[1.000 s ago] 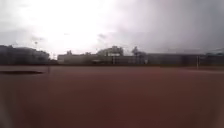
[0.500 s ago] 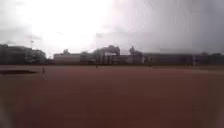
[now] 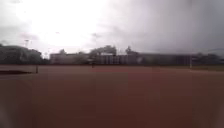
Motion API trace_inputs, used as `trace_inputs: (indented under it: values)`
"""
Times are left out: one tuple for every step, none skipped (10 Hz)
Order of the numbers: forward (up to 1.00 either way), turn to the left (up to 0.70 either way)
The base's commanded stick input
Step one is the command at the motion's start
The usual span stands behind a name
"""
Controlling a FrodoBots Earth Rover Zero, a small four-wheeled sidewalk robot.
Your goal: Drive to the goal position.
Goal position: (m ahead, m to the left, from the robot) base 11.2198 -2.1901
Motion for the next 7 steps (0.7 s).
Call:
trace_inputs:
  values:
    - [0.50,0.00]
    - [0.50,0.00]
    - [0.50,0.00]
    - [0.50,0.00]
    - [0.50,0.00]
    - [0.50,0.00]
    - [0.50,0.00]
